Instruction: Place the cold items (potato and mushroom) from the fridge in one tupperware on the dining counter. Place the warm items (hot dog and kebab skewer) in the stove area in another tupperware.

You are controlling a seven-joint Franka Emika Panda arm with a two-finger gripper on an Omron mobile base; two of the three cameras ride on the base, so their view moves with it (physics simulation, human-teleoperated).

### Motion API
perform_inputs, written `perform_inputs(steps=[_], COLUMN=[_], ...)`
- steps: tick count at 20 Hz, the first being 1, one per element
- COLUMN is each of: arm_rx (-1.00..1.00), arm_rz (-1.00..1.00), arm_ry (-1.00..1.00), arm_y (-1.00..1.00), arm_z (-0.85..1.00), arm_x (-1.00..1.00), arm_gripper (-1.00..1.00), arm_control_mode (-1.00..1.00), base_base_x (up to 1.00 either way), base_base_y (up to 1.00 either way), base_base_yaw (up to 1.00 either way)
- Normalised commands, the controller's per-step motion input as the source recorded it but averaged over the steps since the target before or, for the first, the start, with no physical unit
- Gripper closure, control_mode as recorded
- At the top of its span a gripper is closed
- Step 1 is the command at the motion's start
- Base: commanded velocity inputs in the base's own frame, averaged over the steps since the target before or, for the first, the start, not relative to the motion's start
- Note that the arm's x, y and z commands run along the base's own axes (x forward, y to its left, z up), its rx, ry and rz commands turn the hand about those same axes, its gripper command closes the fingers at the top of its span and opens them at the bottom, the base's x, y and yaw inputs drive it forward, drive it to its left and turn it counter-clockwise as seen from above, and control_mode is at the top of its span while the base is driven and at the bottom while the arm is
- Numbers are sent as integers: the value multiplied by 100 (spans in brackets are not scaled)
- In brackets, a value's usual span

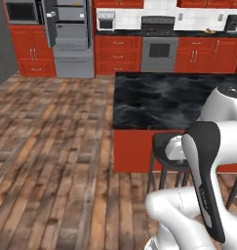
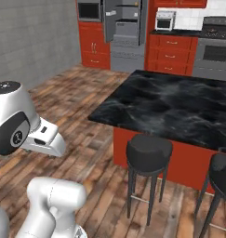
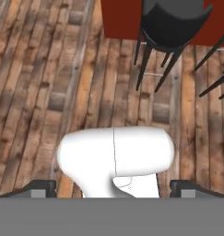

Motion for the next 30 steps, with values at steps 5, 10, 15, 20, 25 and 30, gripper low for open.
perform_inputs(steps=[5,10,15,20,25,30], arm_rx=[0,0,0,0,0,0], arm_rz=[0,0,0,0,0,0], arm_ry=[0,0,0,0,0,0], arm_y=[0,0,0,0,0,0], arm_z=[0,0,0,0,0,0], arm_x=[0,0,0,0,0,0], arm_gripper=[-100,-100,-100,-100,-100,-100], arm_control_mode=[100,100,100,100,100,100], base_base_x=[49,61,90,100,99,97], base_base_y=[100,100,100,79,55,37], base_base_yaw=[0,0,-4,-17,-28,-30])
